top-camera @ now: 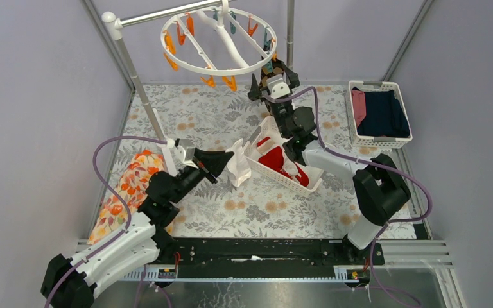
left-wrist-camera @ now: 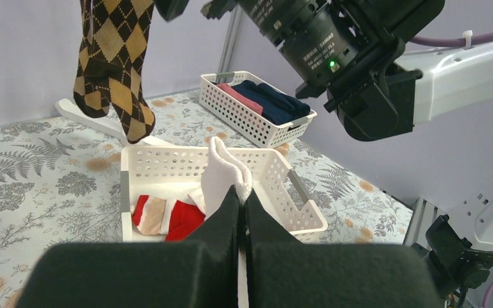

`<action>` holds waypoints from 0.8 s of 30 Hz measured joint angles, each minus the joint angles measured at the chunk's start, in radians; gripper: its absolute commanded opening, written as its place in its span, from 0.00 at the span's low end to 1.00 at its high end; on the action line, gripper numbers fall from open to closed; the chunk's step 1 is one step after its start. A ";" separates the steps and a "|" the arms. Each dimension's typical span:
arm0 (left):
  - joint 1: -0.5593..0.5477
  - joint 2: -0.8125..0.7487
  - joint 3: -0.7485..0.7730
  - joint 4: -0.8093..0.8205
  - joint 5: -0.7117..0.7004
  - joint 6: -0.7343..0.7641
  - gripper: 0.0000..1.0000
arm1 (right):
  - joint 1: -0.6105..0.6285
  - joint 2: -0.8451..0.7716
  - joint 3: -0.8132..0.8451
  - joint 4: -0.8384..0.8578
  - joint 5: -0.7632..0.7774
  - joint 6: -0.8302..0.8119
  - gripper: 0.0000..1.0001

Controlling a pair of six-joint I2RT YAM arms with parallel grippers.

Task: Clip the socks to the hanger
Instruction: Open the clamp at the hanger.

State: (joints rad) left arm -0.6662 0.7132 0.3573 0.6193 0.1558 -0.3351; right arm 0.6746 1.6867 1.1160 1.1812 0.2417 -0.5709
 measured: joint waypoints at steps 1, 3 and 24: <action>-0.001 0.000 0.000 0.000 -0.001 0.002 0.00 | -0.003 0.001 0.009 0.002 0.000 0.000 0.96; -0.002 0.000 -0.001 0.000 -0.002 0.006 0.00 | -0.008 0.009 0.034 0.010 0.000 0.000 0.94; -0.015 -0.002 -0.001 0.000 -0.008 0.025 0.00 | -0.023 0.098 0.185 -0.042 -0.034 -0.013 0.78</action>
State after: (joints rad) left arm -0.6811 0.7113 0.3561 0.6189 0.1482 -0.3103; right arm 0.6521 1.7851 1.3014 1.1397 0.2077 -0.5838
